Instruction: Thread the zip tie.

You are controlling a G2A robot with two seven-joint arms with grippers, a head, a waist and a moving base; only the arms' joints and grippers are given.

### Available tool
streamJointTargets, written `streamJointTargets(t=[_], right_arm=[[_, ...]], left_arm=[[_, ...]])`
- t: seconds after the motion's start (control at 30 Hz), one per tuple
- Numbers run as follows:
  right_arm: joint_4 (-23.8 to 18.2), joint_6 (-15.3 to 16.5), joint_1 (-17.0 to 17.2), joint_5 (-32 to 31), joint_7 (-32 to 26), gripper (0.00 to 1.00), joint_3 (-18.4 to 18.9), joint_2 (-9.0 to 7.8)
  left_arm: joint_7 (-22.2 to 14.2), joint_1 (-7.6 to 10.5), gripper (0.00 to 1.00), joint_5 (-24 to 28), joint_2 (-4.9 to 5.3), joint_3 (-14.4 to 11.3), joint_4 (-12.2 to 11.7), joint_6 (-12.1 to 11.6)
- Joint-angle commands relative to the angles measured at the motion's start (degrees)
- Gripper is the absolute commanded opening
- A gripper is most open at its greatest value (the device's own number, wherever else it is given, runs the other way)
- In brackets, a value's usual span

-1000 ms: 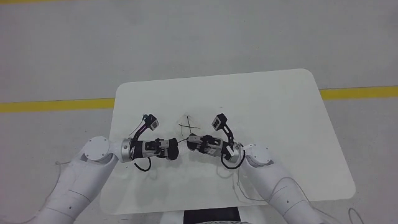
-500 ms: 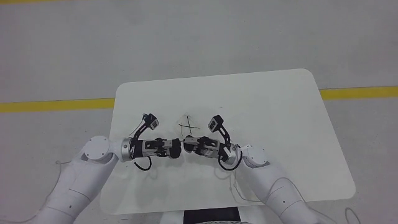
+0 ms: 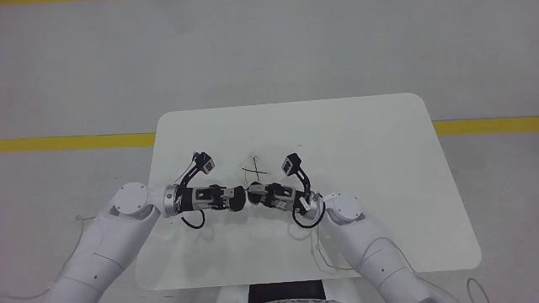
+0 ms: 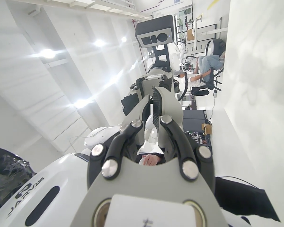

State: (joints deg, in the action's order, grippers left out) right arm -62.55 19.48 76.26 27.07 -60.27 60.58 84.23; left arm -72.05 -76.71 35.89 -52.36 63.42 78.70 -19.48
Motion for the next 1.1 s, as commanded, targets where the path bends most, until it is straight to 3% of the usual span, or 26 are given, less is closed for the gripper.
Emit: streamJointTargets(t=[0.0, 0.33, 0.53, 1.07], right_arm=[[-0.14, 0.0, 0.04, -0.81, 0.05, 0.0, 0.34, -0.1], [-0.33, 0.0, 0.14, -2.94, -0.49, 0.0, 0.52, -0.45], [-0.55, 0.0, 0.34, -3.12, -0.13, 0.0, 0.61, -0.55], [-1.87, 0.0, 1.09, -3.15, -0.09, 0.0, 0.34, -0.8]], left_arm=[[0.1, 0.22, 0.36, -0.13, -0.03, -0.18, -0.31, 0.0], [0.35, 1.31, 0.33, -0.14, -0.3, -1.67, -1.25, 0.17], [0.27, 1.76, 0.22, -0.01, -0.37, -2.23, -1.71, 0.23], [0.55, 1.78, 0.19, 0.19, -0.19, -2.6, -2.14, 0.18]])
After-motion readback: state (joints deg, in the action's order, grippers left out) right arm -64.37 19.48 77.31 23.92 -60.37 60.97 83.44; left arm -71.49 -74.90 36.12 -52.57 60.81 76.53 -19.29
